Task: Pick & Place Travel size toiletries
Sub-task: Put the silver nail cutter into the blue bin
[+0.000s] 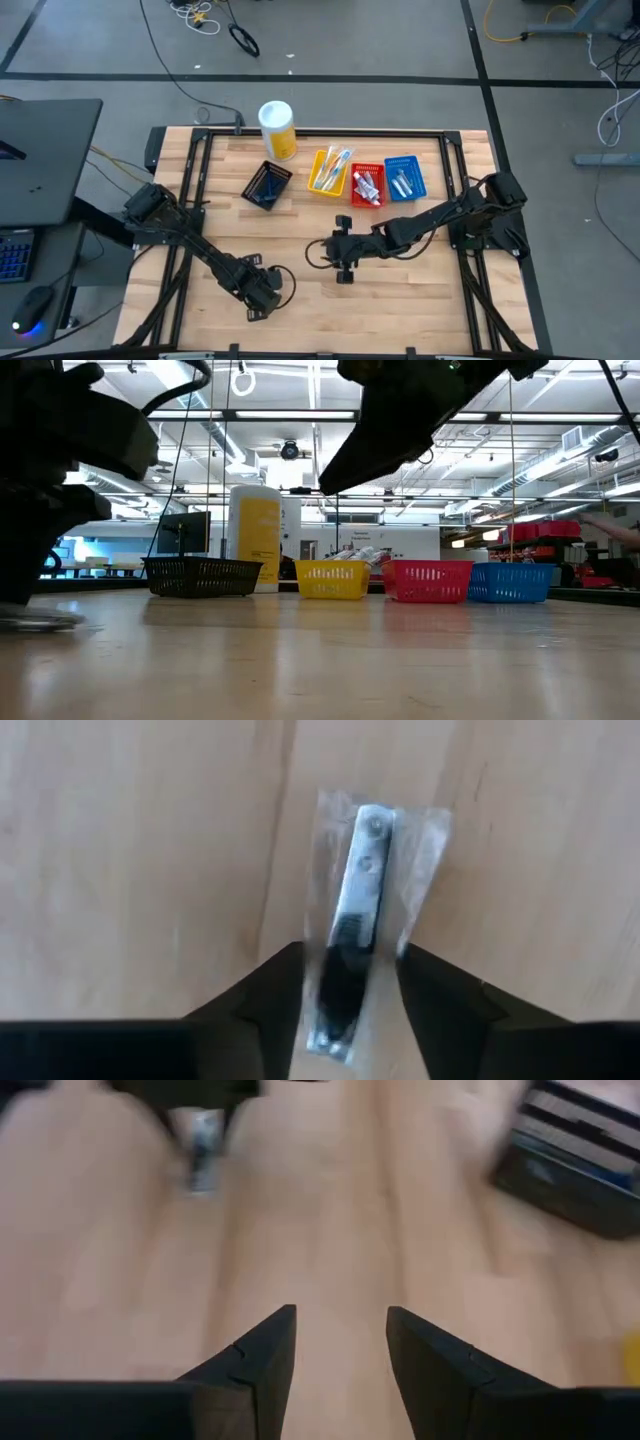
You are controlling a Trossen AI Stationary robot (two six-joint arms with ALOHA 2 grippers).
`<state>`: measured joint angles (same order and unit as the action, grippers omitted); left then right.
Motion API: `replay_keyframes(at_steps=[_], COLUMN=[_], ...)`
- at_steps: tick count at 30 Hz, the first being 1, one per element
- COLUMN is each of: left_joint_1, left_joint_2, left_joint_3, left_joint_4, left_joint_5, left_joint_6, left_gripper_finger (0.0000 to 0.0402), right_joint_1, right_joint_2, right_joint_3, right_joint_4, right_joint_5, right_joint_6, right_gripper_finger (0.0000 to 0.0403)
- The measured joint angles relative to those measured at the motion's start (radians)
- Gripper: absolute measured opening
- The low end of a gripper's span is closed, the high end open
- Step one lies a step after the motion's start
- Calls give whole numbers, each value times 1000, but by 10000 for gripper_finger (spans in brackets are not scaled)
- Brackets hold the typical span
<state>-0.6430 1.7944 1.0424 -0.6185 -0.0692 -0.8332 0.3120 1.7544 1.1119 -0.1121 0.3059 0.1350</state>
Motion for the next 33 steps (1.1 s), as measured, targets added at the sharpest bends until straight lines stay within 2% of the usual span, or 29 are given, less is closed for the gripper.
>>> replay_keyframes(at_steps=[6,9,13,18,22,27,33], left_joint_1=[18,41,86,149,208,272,317], left_joint_2=[6,6,6,6,6,6,6], left_joint_3=[0,4,7,8,9,9,8], left_joint_4=[-8,23,57,234,350,378,441], left_joint_5=[-54,-183,-365,-490,-505,-488,-536], left_joint_6=[-1,4,49,229,391,483,581], left_gripper_finger=[98,64,62,80,82,64,82], right_joint_1=[4,-1,-16,-54,-86,-127,-177], right_joint_2=[29,33,41,47,47,47,47], right_joint_3=[-46,-52,-52,-51,-51,-51,-50], right_joint_4=[170,186,219,222,174,108,50], right_joint_5=[-166,-179,-178,-151,-124,-127,-129], right_joint_6=[-104,-116,-104,-65,-83,-83,-42], right_gripper_finger=[189,206,219,220,220,220,220])
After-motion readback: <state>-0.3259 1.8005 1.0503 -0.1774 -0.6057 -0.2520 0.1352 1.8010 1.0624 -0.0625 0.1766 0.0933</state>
